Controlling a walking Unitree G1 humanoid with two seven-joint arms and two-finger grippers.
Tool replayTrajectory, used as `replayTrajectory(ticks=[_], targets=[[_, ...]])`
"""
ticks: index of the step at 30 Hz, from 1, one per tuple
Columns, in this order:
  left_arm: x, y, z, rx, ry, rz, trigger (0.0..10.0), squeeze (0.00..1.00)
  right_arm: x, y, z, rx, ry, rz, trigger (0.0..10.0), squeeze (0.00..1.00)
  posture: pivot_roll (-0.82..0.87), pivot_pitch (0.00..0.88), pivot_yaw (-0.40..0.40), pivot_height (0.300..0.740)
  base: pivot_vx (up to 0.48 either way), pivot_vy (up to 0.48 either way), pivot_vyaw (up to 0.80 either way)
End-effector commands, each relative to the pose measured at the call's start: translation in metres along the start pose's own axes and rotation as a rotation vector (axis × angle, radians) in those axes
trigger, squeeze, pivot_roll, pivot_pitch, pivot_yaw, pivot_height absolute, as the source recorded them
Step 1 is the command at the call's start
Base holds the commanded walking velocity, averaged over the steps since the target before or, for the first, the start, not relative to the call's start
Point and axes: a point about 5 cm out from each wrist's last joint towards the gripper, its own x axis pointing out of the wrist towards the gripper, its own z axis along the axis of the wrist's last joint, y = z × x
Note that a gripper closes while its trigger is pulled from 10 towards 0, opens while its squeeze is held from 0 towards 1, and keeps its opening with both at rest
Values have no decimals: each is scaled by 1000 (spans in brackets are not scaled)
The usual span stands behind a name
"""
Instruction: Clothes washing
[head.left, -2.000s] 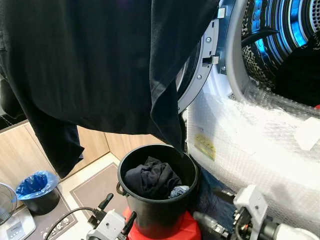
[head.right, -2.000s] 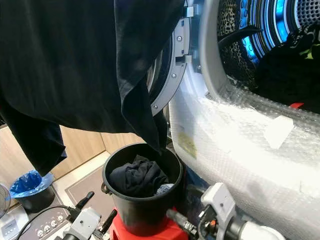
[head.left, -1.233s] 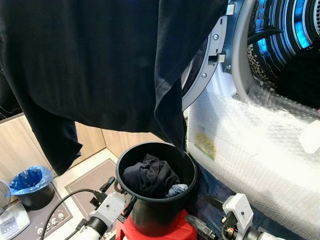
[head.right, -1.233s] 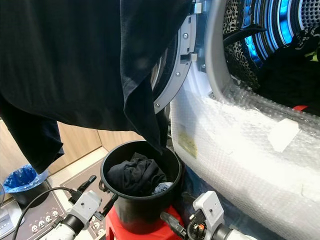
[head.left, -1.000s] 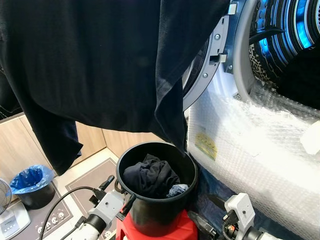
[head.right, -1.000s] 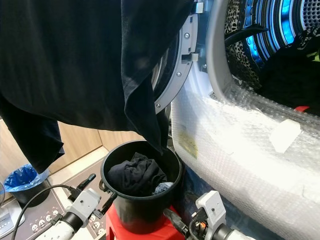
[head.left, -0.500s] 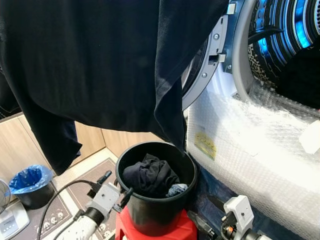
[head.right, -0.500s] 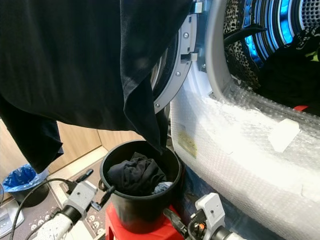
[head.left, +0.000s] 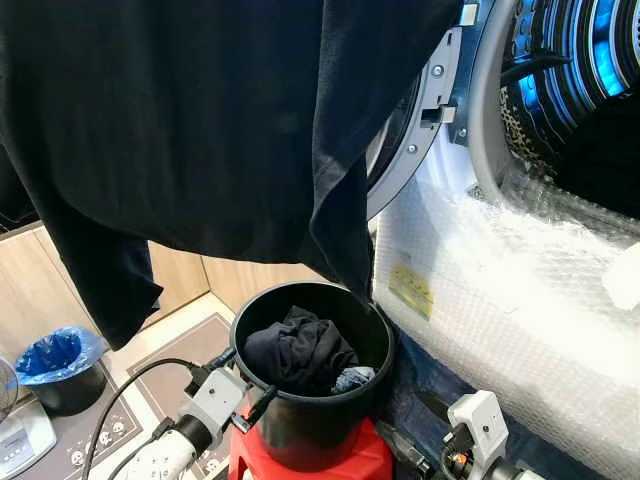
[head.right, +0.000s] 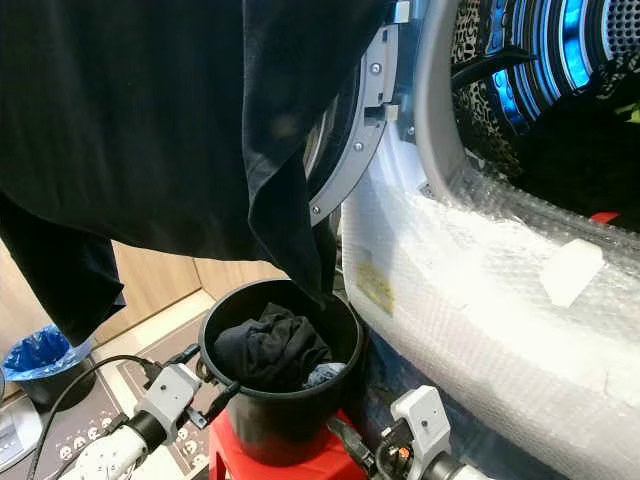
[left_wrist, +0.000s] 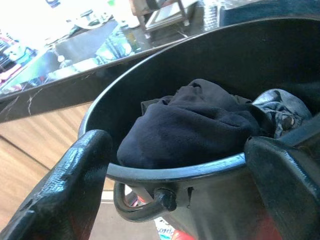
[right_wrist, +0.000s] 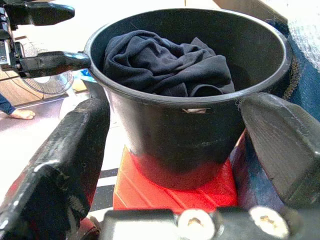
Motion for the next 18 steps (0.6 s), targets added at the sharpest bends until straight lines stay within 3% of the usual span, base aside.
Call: replayTrajectory(ticks=[1,7,18], targets=[[-6,-7,-6,35,25,-60,10000,0,-2,-1,1,2,-5,-16,10000,0,-133,0,30,740,0,0,0],[-11,-11,-13,20,68,-110,10000,0,0,0,1,5,-10,-16,10000,0,-135,0,35,740,0,0,0],[-15,0,-17,75,97,-200,10000,0,3,0,2,10,-11,-19,10000,0,-136,0,39,740,0,0,0]])
